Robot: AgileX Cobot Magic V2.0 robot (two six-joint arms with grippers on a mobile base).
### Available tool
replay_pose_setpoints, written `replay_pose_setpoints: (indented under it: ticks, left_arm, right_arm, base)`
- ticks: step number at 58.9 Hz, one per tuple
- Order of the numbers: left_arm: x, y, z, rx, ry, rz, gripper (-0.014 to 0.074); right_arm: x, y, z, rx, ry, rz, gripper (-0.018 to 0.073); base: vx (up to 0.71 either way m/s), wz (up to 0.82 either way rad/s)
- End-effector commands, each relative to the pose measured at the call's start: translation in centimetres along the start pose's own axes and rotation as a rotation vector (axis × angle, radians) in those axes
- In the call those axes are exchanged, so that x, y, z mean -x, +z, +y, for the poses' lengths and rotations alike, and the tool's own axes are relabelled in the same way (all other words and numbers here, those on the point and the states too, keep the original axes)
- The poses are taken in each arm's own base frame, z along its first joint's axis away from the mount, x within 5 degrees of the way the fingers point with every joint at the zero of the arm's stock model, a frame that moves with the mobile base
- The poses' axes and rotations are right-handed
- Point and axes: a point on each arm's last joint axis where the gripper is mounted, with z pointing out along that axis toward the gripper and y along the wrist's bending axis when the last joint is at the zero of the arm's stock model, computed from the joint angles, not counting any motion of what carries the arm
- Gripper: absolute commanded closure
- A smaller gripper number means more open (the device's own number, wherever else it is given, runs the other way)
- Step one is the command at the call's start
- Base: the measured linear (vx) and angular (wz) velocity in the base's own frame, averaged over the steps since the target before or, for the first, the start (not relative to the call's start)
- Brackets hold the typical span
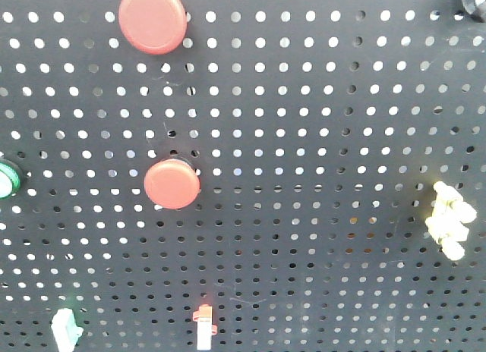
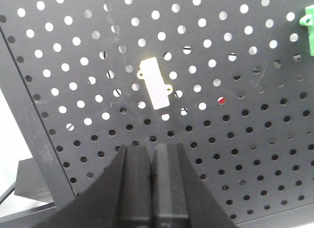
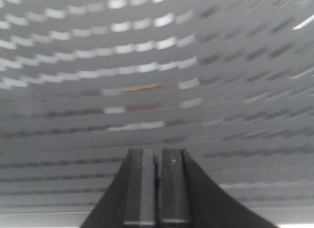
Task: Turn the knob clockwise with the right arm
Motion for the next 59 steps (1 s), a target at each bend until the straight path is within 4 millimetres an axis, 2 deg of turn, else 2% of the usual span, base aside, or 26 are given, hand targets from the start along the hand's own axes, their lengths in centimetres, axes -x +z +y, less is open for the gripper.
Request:
replay_pose_setpoints:
  ticks: [1, 59]
  left_arm:
    - [-0.53, 0.16, -0.23, -0.005, -0.010, -0.024, 0.0603]
    - [-0.53, 0.16, -0.23, -0.005, -0.010, -0.024, 0.0603]
  right_arm:
    - [0.45, -0.07, -0.17, -0.038, -0.095, -0.075, 0.0567]
    - [0.34, -0.30, -0.27, -0.056, -0.114, -0.073, 0.0567]
  base:
    - [0.00, 0.00]
    - [0.00, 0.00]
